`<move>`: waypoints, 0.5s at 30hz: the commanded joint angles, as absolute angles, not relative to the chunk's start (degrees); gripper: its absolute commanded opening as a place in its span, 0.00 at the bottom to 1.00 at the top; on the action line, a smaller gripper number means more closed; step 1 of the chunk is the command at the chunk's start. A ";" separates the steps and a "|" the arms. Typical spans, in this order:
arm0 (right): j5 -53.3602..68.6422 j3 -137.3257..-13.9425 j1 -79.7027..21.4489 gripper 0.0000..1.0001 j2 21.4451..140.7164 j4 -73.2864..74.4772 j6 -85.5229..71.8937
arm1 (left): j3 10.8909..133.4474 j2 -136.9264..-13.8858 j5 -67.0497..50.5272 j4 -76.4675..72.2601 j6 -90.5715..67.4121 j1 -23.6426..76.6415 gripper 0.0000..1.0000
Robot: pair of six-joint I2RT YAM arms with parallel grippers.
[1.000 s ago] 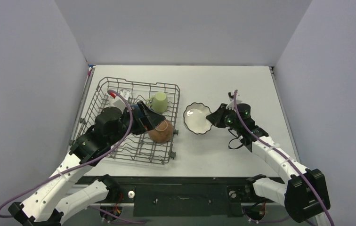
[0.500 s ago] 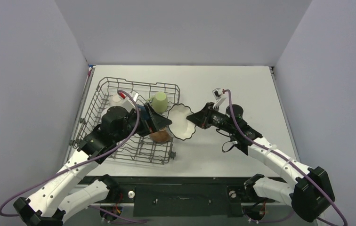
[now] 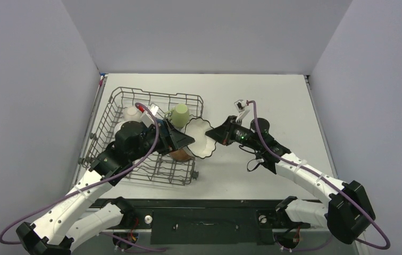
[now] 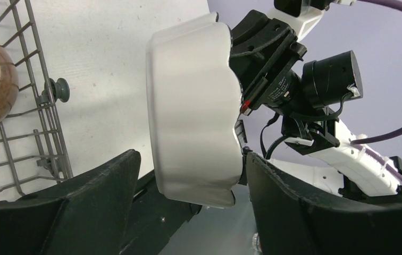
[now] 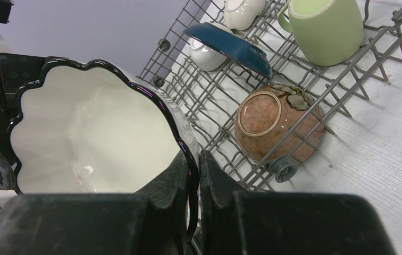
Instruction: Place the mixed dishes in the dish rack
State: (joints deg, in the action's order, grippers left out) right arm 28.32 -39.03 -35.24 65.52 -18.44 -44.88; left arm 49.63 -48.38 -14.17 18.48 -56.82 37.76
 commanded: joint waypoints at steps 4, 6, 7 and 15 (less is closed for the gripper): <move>26.96 -43.84 -37.37 0.00 65.39 -26.79 -45.37 | 52.57 -47.63 -13.84 19.85 -53.01 37.39 0.67; 26.06 -44.32 -38.11 0.00 65.56 -26.54 -44.98 | 53.52 -47.61 -12.72 21.74 -51.99 37.40 0.67; 25.30 -44.48 -38.39 0.00 65.74 -26.13 -44.47 | 53.87 -47.57 -11.79 22.90 -51.66 37.43 0.67; 20.88 -46.82 -42.33 0.00 67.30 -24.00 -41.20 | 57.10 -47.37 -9.15 28.56 -48.81 37.43 0.68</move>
